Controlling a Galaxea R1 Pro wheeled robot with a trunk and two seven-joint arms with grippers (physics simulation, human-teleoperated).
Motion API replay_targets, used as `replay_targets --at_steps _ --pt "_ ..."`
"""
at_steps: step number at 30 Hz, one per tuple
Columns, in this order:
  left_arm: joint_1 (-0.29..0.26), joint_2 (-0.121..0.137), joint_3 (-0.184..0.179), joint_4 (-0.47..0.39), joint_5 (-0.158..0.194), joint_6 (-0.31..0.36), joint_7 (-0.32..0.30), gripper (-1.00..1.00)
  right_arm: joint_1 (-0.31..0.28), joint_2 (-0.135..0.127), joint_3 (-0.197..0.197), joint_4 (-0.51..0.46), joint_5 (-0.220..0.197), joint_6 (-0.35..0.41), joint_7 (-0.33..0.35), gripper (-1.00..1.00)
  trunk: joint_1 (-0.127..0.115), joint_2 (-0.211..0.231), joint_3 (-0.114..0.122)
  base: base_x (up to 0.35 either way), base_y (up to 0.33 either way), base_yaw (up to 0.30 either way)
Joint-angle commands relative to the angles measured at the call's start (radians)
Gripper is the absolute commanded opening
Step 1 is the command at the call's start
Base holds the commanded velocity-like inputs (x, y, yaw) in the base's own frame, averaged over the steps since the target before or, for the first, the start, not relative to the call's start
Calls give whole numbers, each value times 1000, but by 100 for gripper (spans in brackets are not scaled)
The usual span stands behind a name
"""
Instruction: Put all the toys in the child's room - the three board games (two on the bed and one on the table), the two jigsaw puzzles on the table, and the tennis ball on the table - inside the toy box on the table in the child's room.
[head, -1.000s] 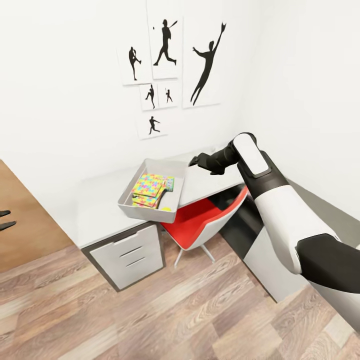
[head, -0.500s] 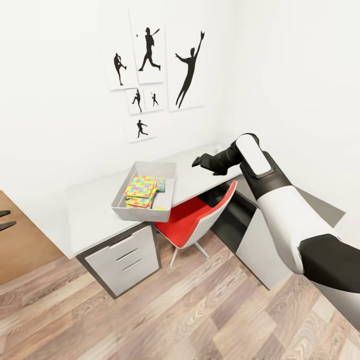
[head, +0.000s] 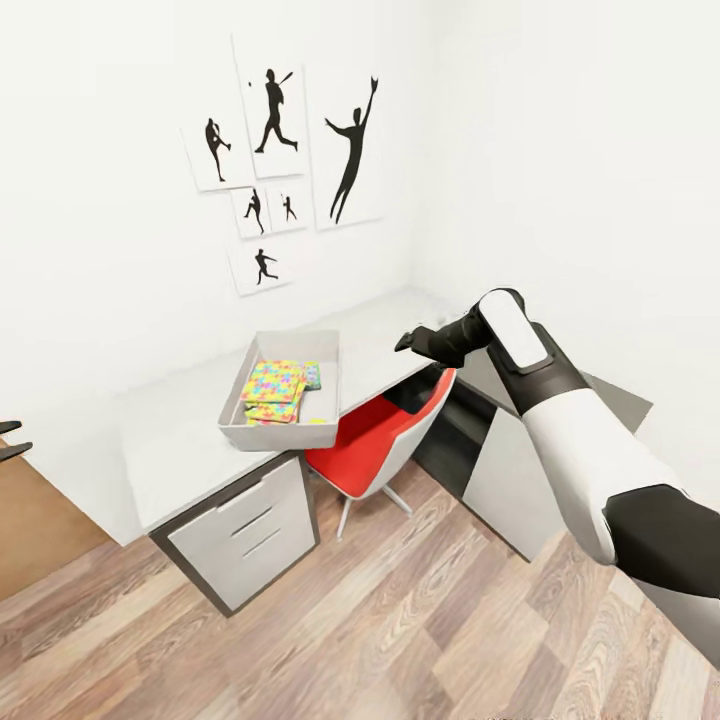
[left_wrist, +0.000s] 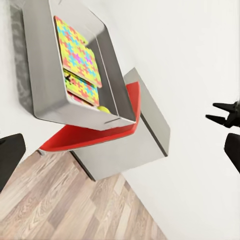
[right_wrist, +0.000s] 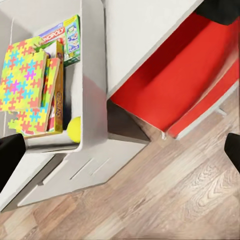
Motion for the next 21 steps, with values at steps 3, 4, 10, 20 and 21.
replay_targets --at_steps 3,4,10,20,21 --pt "-1 0 -8 0 5 11 -4 100 21 -7 3 0 -10 0 -10 100 1 -2 2 -1 280 -209" --pt "-1 0 -8 0 5 11 -4 100 33 -14 4 0 -10 0 -10 100 1 -2 3 0 281 -209" --pt "-1 1 -8 0 5 11 -4 100 100 -52 5 0 -11 0 -5 100 1 -2 11 -37 282 -209" --pt "-1 2 -8 0 6 11 -4 100 238 -78 5 0 -4 0 -5 100 1 -2 24 -178 234 -209" --pt "-1 3 -8 0 6 11 -4 100 254 -79 5 0 -3 0 -5 100 1 -2 25 -233 136 -209"
